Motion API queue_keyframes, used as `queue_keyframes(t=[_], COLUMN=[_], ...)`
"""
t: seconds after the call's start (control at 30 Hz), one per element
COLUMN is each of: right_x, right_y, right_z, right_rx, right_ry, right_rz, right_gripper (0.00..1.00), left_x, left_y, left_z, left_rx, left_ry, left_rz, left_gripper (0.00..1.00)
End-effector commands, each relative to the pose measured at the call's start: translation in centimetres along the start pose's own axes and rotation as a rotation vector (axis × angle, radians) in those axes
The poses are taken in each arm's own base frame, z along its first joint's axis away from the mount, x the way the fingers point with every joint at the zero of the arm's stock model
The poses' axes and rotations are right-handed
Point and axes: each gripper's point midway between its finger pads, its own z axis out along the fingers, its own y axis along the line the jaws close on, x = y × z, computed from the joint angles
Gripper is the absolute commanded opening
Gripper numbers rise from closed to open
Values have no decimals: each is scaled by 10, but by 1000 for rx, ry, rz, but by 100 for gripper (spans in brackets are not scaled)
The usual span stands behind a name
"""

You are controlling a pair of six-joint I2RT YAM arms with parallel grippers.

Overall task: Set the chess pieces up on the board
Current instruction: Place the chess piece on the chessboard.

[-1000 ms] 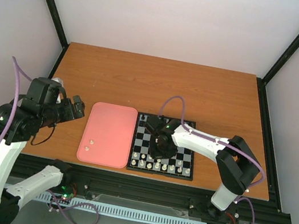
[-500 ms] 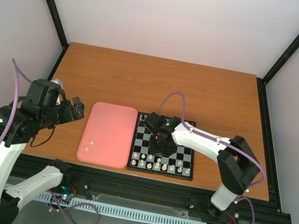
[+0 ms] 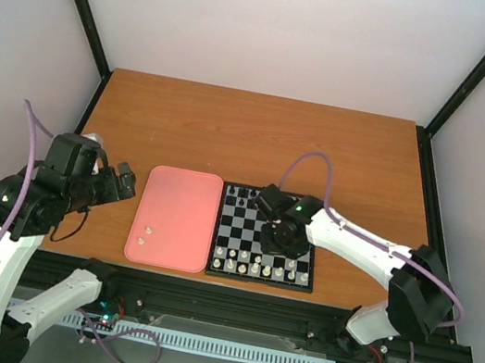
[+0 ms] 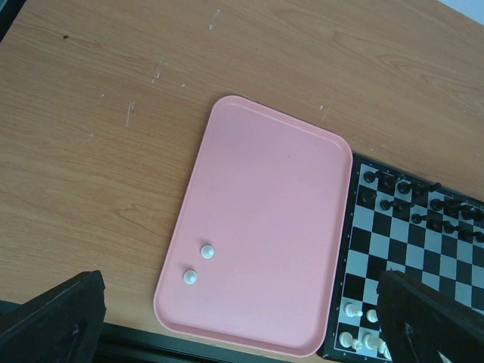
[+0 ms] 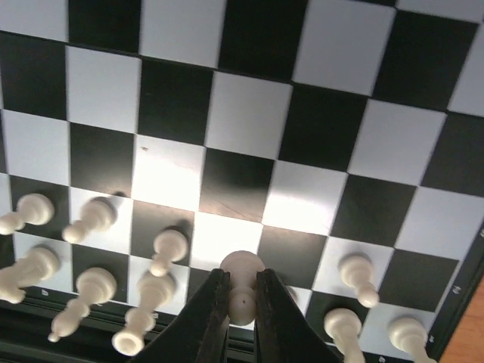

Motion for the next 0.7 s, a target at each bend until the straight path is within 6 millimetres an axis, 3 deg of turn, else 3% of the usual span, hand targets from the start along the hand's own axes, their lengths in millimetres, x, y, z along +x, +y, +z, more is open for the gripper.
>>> queue_keyframes(t=[0.0,0.23,0.67], right_x=[13,13,5], right_y=[-16,-12,5], right_z=[1,15,39], right_rx=[3,11,-26], right_ry=[43,82,111], right_rz=[56,36,6], right_gripper=[11,11,11], left_x=[-6,1,-1], left_y=[-1,-7,-5], left_z=[3,13,14], left_rx=[-6,15,-1], left_ry=[-25,15,14], left_rz=[35,35,41], left_gripper=[100,100,100])
